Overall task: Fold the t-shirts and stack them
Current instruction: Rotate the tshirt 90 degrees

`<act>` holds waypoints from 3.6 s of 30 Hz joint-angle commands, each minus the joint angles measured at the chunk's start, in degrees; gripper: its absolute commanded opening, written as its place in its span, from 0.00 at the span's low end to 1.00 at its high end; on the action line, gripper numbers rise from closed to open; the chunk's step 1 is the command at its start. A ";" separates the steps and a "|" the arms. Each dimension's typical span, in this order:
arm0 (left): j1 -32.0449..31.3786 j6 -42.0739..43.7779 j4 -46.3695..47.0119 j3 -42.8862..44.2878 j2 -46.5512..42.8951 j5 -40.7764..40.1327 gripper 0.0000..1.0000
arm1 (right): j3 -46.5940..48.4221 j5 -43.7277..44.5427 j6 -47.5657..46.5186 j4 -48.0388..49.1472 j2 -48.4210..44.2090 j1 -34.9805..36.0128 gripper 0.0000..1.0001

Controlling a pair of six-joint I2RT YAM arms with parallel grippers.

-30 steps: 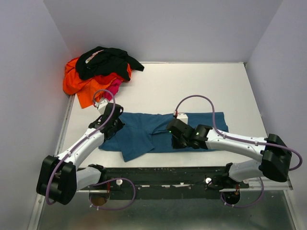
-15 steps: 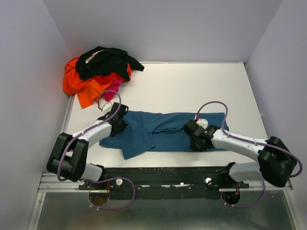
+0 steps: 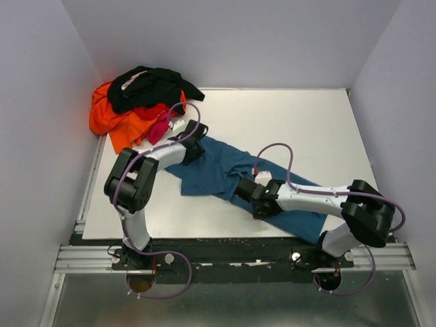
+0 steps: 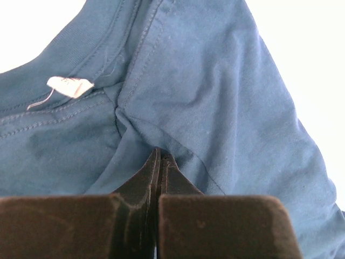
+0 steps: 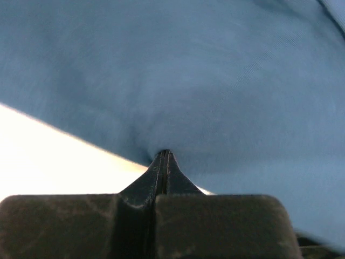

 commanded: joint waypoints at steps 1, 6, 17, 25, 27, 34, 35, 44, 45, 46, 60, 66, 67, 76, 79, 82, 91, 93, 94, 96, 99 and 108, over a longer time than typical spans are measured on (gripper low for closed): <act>-3.35 4.51 -4.58 13.97 14.48 7.95 0.00 | 4.59 -13.57 0.23 17.03 9.24 6.66 0.01; -4.05 7.95 -12.84 36.38 29.25 11.30 0.00 | 9.43 -17.29 -6.28 23.65 9.45 6.75 0.01; -5.29 12.43 -25.14 73.90 48.34 14.38 0.00 | -3.20 -9.99 -9.11 14.17 -13.75 -2.90 0.01; -1.69 7.95 -23.66 85.53 56.60 21.14 0.00 | -8.49 -9.55 -7.35 6.08 -16.85 -8.19 0.01; -0.81 6.73 -21.13 85.81 56.70 21.59 0.00 | -9.71 -12.87 -7.61 5.98 -15.71 -8.10 0.01; -0.01 6.02 -15.58 84.84 56.88 20.88 0.00 | -14.91 -21.77 -7.44 13.98 -13.35 -7.75 0.01; 0.25 5.93 -14.96 84.49 56.88 21.23 0.00 | -13.86 -21.86 -7.26 14.51 -11.16 -7.49 0.01; 0.87 11.28 -11.00 81.07 52.06 25.70 0.10 | -0.86 -23.97 -9.01 18.21 0.73 -5.20 0.01; 0.78 12.07 -10.13 78.71 50.04 26.59 0.16 | 0.64 -23.10 -9.63 17.16 0.21 -5.20 0.01; 0.78 12.78 -9.17 75.47 46.89 26.77 0.21 | 1.78 -21.70 -10.24 15.93 -0.67 -5.29 0.01; -2.29 16.13 -3.63 37.16 9.97 21.42 0.37 | 14.96 -17.11 -21.23 7.83 -0.96 -24.00 0.01; -6.77 12.79 1.12 16.40 -1.30 17.28 0.03 | 22.17 -17.28 -23.78 8.36 6.34 -28.22 0.01; -7.22 12.44 1.21 14.64 -1.74 15.45 0.00 | 23.75 -17.46 -24.05 8.27 7.66 -28.84 0.01; -7.75 11.82 -0.97 12.59 3.25 9.81 0.00 | 31.58 -18.78 -23.70 7.92 17.86 -32.09 0.01; -7.75 12.17 -2.03 15.31 6.59 9.20 0.00 | 32.38 -17.90 -22.82 8.01 21.11 -32.36 0.01; -7.40 12.35 -2.82 17.59 9.84 8.58 0.00 | 33.52 -17.29 -21.86 7.57 24.80 -32.45 0.01; -3.62 13.66 -4.32 23.57 18.63 7.79 0.00 | 35.45 -19.30 -18.51 9.76 31.48 -35.43 0.01; -2.74 14.19 -5.81 27.08 21.35 8.14 0.00 | 37.03 -19.48 -18.25 9.77 32.89 -35.96 0.01; -2.30 14.54 -6.34 28.93 23.11 8.66 0.00 | 37.73 -19.48 -18.25 9.77 33.51 -36.14 0.01; -1.42 14.98 -7.48 33.23 26.18 10.15 0.00 | 40.01 -21.07 -17.99 9.33 35.09 -36.31 0.01; -0.54 15.33 -9.24 39.03 30.50 11.04 0.00 | 43.53 -21.15 -17.81 8.10 37.20 -36.66 0.01; 0.52 17.70 -13.39 49.27 33.70 12.98 0.01 | 51.21 -26.24 -20.17 6.94 38.19 -39.39 0.11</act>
